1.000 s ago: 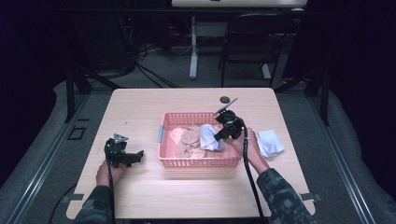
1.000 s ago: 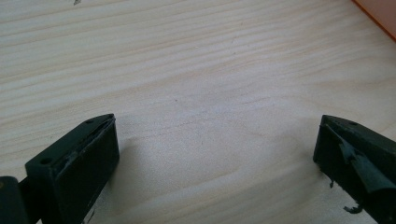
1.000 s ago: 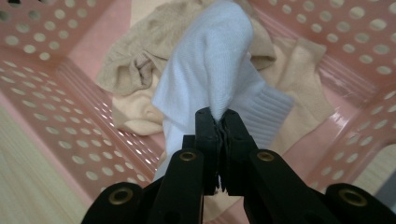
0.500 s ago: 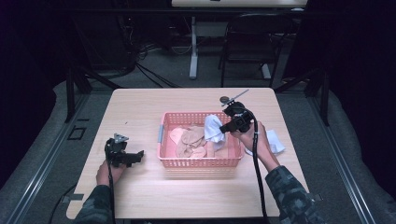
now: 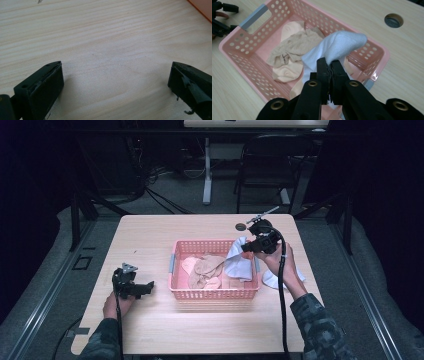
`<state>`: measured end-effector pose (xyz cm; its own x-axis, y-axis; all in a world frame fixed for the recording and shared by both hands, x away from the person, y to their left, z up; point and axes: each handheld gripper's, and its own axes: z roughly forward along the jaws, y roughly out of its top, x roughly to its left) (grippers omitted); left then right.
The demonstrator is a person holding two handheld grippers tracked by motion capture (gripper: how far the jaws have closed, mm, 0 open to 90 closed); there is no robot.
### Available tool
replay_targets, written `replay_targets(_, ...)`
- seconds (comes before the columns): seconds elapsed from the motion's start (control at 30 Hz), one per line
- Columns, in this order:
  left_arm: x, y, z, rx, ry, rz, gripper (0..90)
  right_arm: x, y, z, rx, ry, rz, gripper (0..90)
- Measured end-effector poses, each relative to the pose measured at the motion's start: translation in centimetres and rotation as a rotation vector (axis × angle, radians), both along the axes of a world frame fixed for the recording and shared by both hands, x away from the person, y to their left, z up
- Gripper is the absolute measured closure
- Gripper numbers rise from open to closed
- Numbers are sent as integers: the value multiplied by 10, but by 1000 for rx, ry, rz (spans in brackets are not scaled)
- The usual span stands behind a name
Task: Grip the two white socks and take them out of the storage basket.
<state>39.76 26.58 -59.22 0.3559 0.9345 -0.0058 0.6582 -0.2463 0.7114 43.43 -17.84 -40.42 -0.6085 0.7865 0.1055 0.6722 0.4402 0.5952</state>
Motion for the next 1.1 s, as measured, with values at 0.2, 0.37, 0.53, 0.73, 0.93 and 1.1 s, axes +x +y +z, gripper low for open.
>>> replay_targets(0.2, 0, 0, 0, 0, -1, -1, 0, 3, -2, 17, 0, -51, -4, 878)
replay_targets(0.37, 0, 0, 0, 1, -1, -1, 0, 3, -1, 36, -2, -94, -5, 878)
replay_targets(0.53, 0, 0, 0, 0, -1, -1, 0, 3, -1, 54, 8, -132, -6, 878)
replay_targets(0.73, 0, 0, 0, 0, -1, -1, 0, 3, -2, 74, 19, -167, -10, 878)
replay_targets(0.93, 0, 0, 0, 0, 0, -1, 0, 6, -6, 92, 27, -197, -18, 878)
replay_targets(1.1, 0, 0, 0, 1, -1, -1, 0, 7, -12, 107, 39, -223, -36, 878)
